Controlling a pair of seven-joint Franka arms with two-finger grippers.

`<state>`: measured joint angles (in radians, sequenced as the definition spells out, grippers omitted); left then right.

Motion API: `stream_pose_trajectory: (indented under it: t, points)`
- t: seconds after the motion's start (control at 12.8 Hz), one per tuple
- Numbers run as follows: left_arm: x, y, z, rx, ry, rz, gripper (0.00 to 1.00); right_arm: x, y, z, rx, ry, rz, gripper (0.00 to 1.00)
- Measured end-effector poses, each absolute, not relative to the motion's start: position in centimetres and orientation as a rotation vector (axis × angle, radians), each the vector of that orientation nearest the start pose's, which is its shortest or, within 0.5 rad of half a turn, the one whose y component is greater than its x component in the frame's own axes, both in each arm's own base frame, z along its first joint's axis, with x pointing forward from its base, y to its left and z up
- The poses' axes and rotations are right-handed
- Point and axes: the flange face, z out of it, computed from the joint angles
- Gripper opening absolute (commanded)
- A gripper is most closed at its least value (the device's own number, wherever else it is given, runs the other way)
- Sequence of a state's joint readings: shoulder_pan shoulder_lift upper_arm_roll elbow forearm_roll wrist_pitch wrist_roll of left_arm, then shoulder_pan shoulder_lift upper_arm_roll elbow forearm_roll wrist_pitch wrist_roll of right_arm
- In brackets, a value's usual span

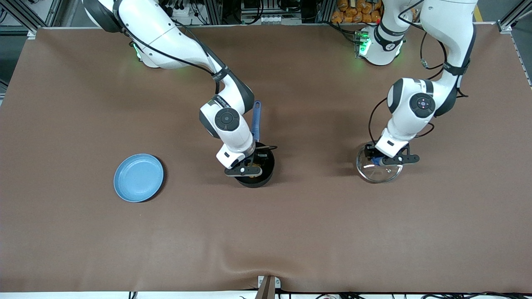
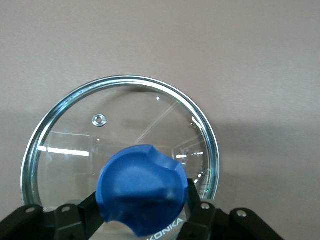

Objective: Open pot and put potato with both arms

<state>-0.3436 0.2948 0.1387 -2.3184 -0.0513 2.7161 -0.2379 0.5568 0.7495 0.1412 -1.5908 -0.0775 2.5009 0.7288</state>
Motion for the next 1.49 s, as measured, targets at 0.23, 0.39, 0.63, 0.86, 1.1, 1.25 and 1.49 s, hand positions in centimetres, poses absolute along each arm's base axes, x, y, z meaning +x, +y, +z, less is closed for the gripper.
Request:
stream_pose_trajectory:
  t: [0.23, 0.39, 0.63, 0.86, 1.1, 1.25, 1.49]
  points:
    - [52.5, -10.5, 22.3, -3.143, -0.104, -0.185, 0.99, 55.6, 44.8, 21.4, -2.995, 0.034, -0.153, 1.0]
    - [52.6, -11.0, 22.0, -3.146, -0.088, -0.206, 0.99, 55.9, 44.8, 21.7, -2.989, 0.038, -0.164, 1.0]
    - [52.8, -11.4, 21.5, -3.148, -0.078, -0.227, 0.99, 56.9, 45.0, 23.3, -2.974, 0.047, -0.2, 1.0]
    - [53.8, -11.7, 23.8, -3.157, -0.077, -0.3, 1.0, 57.1, 45.0, 24.5, -2.984, 0.047, -0.191, 1.0]
    - [54.0, -12.0, 29.6, -3.176, -0.08, -0.293, 1.0, 57.1, 44.9, 27.6, -3.011, 0.044, -0.168, 1.0]
    - [53.3, -11.8, 34.3, -3.192, -0.082, -0.266, 1.0, 56.9, 44.6, 30.9, -3.027, 0.044, -0.161, 1.0]
    - [52.0, -11.1, 40.7, -3.209, -0.089, -0.202, 1.0, 57.7, 41.9, 35.8, -3.057, 0.096, -0.152, 1.0]
